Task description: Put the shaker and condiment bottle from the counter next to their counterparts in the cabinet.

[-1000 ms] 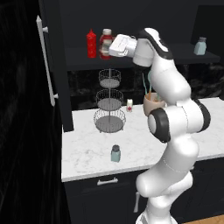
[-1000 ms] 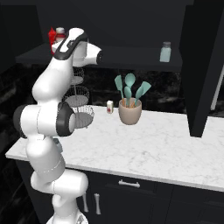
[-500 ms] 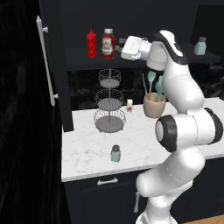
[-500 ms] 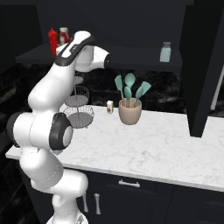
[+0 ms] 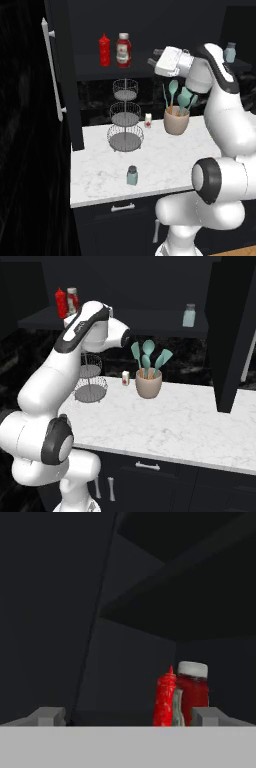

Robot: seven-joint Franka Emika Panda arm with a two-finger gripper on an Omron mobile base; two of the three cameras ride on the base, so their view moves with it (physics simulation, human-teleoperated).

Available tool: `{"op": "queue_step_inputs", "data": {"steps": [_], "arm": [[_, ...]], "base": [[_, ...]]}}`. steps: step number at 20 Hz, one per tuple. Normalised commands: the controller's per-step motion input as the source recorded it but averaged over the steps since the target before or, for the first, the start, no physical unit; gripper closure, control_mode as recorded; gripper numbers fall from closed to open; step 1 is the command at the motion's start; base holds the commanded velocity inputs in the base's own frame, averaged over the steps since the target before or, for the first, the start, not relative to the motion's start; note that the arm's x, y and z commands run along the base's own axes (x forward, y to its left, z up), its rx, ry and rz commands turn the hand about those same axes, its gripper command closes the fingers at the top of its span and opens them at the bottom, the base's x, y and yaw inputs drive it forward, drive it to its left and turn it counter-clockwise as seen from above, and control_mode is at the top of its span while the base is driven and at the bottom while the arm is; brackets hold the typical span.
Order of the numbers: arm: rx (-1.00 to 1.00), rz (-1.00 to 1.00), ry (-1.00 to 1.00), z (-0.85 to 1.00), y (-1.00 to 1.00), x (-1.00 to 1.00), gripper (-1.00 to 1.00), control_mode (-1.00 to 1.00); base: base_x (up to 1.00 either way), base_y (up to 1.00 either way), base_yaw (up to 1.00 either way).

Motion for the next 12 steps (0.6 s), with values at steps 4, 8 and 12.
{"op": "queue_step_inputs", "data": {"steps": [4,8,12], "arm": [[0.0,-0.08,0.08,0.03,-0.18,-0.66,-1.0,-1.0],[0.0,-0.02,0.12,0.18,-0.12,-0.59,-1.0,-1.0],[0.02,-0.06,0.03,0.07,-0.33,-0.93,-1.0,-1.0]], "base": [[0.0,0.0,0.0],[0.0,0.0,0.0],[0.0,0.0,0.0]]}}
